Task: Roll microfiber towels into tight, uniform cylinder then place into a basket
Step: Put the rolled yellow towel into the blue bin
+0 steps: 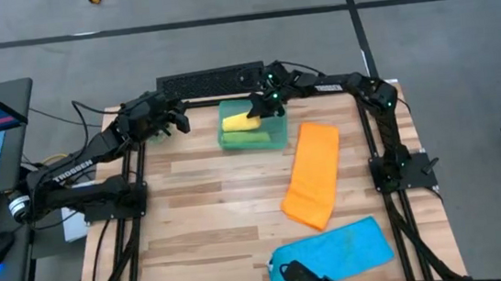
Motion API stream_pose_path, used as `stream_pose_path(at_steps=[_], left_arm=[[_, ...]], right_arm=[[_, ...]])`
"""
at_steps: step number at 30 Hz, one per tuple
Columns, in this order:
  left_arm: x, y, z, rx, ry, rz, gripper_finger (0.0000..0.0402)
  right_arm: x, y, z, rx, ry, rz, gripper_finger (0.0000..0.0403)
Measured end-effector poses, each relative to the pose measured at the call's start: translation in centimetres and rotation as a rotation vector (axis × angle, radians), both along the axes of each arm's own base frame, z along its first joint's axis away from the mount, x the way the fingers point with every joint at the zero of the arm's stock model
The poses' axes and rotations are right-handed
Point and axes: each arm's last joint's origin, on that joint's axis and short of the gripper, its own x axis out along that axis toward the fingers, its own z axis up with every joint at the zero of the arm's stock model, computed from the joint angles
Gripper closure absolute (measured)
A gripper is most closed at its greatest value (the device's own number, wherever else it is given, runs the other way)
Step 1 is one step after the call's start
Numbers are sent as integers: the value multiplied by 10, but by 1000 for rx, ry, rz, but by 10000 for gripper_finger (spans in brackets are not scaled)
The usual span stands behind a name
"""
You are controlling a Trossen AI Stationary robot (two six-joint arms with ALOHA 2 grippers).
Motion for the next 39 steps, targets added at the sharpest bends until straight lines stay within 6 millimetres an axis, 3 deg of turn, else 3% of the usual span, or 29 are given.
stream_pose_path(at_steps=[11, 21, 33, 39], left_arm=[[0, 0, 0, 1, 1, 3, 244], [0, 0, 0, 2, 0, 2, 244], [0, 0, 1, 8, -9, 3, 244], [0, 0, 1, 9, -9, 3, 244]], right_arm=[[-7, 1, 33, -82, -35, -36, 221], [-11, 10, 20, -140, 159, -73, 249], [9, 33, 21, -238, 152, -23, 270], [6, 29, 20, -258, 160, -15, 264]])
